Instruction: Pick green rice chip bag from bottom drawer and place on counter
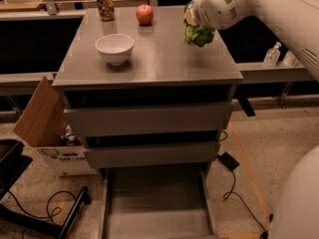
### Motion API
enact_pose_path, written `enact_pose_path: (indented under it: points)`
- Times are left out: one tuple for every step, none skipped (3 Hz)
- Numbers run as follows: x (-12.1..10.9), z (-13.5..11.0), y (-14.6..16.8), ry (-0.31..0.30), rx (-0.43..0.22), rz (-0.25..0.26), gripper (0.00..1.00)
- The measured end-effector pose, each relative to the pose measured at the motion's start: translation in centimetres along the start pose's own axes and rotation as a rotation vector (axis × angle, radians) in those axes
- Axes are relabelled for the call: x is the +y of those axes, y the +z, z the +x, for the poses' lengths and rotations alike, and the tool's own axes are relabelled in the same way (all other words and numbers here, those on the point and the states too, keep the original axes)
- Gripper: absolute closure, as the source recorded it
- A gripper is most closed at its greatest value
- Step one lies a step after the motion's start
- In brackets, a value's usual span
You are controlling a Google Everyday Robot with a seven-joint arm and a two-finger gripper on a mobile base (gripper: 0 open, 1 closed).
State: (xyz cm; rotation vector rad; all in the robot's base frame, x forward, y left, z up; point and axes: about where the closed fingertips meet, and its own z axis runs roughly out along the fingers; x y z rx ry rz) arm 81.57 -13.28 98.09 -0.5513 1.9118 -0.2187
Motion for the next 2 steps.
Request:
enact_pose_path:
  points:
    - [0.03,-0.03,0.03,-0.006,0.000,0.002,0.00]
    - [0.03,-0.03,0.03,-0.006,0.000,0.002,0.00]
